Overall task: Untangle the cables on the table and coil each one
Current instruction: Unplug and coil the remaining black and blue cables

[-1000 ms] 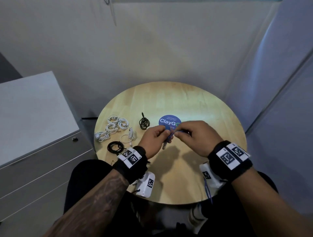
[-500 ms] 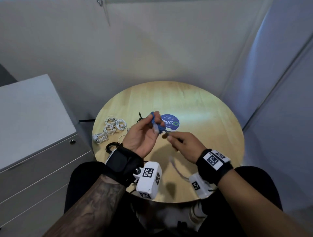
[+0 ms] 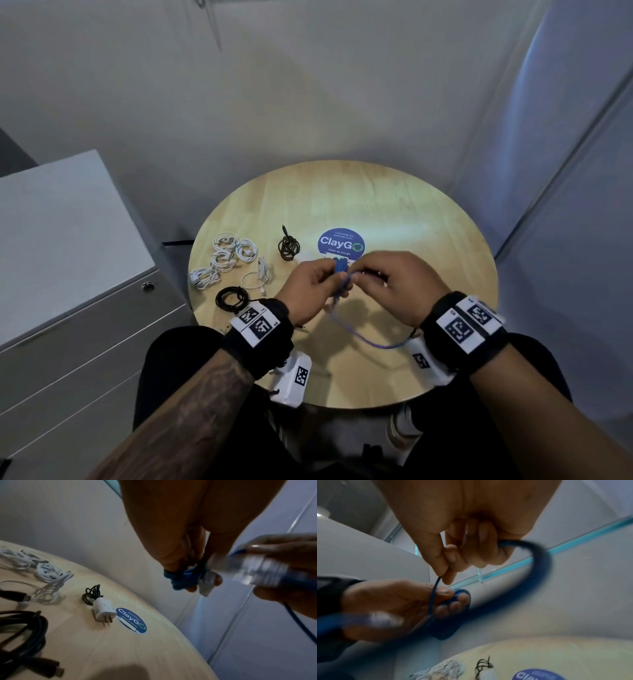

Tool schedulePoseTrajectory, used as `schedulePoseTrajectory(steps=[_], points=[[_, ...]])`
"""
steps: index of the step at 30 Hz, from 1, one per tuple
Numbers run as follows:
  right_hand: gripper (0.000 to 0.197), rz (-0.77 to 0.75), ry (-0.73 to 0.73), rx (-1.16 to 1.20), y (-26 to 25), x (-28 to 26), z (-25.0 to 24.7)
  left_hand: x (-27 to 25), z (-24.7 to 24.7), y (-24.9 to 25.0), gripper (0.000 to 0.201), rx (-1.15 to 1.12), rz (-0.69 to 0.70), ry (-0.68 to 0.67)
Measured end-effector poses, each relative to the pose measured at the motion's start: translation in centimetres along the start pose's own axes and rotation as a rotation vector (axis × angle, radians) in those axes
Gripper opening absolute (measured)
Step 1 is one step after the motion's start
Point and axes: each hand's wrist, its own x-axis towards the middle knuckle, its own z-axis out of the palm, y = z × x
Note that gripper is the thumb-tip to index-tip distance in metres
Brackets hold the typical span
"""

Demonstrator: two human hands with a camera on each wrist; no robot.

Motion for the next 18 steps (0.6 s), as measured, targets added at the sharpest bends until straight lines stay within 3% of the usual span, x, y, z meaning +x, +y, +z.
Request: schedulePoseTrajectory(steps=[3, 6, 9, 13, 18], points=[[0.009, 0.007, 0.075, 0.016, 0.9, 0.5, -0.6, -0.3, 0.0, 1.3, 0.033, -0.122, -0.12, -0.123], [0.012, 0.006, 0.116, 0.114, 1.2, 0.9, -0.2, -0.5, 0.1, 2.5, 0.028, -0.299, -0.155, -0.159], [0.019, 0.05, 0.124, 0.202, 1.6, 1.1, 0.9, -1.0, -0.4, 3.1, 0.02, -0.493, -0.172, -0.135], [0.027, 0.161, 0.061, 0.289, 2.0, 0.2, 3.5, -1.1, -1.5, 3.3, 0.03, -0.905, -0.227, -0.095], [0.028, 0.205, -0.063, 0.246, 1.2, -1.2, 5.7, -0.5, -2.2, 2.4, 0.028, -1.158, -0.218, 0.06]])
